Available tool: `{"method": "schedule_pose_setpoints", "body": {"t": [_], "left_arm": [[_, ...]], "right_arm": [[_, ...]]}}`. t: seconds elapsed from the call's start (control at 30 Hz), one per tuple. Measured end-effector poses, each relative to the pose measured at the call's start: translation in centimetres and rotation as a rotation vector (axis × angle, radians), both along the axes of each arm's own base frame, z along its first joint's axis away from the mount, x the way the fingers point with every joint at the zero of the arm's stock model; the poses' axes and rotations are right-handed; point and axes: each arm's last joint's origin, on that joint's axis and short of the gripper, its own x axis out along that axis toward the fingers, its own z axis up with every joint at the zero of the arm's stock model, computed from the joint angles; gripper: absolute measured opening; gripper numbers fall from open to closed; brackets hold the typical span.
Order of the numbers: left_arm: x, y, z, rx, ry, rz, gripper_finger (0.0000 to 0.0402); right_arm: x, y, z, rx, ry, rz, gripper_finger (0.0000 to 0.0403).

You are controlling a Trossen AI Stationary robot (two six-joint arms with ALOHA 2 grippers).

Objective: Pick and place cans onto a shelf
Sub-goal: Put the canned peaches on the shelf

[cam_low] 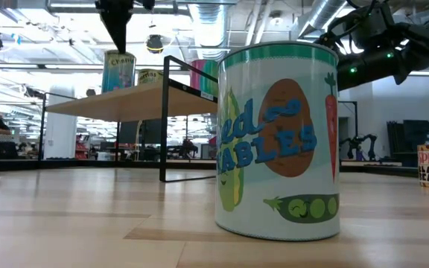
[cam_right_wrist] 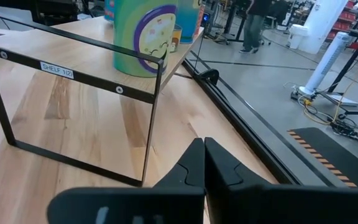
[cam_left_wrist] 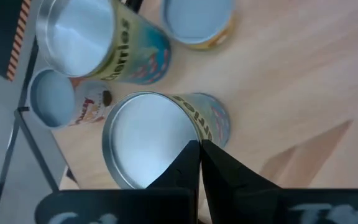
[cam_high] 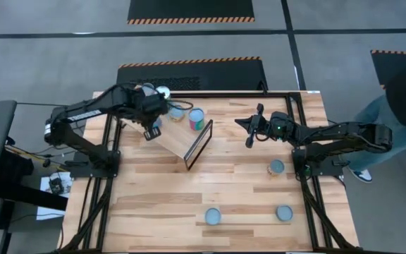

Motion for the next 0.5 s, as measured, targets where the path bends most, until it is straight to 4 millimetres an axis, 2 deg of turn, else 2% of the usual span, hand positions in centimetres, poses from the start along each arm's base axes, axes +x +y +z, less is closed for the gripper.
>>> {"method": "schedule_pose_setpoints", "body": {"t": [0.2, 0.5], "left_arm": [[-0.1, 1.6, 0.1, 0.016, -0.028, 0.034, 0.0000], [-0.1, 2.0, -0.1, 0.012, -0.031, 0.042, 0.0000]], "right_arm": [[0.0, 0.0, 0.0, 0.000, 0.000, 0.000, 0.0012], [0.0, 0.0, 0.0, 0.000, 0.000, 0.000, 0.0012]]}}
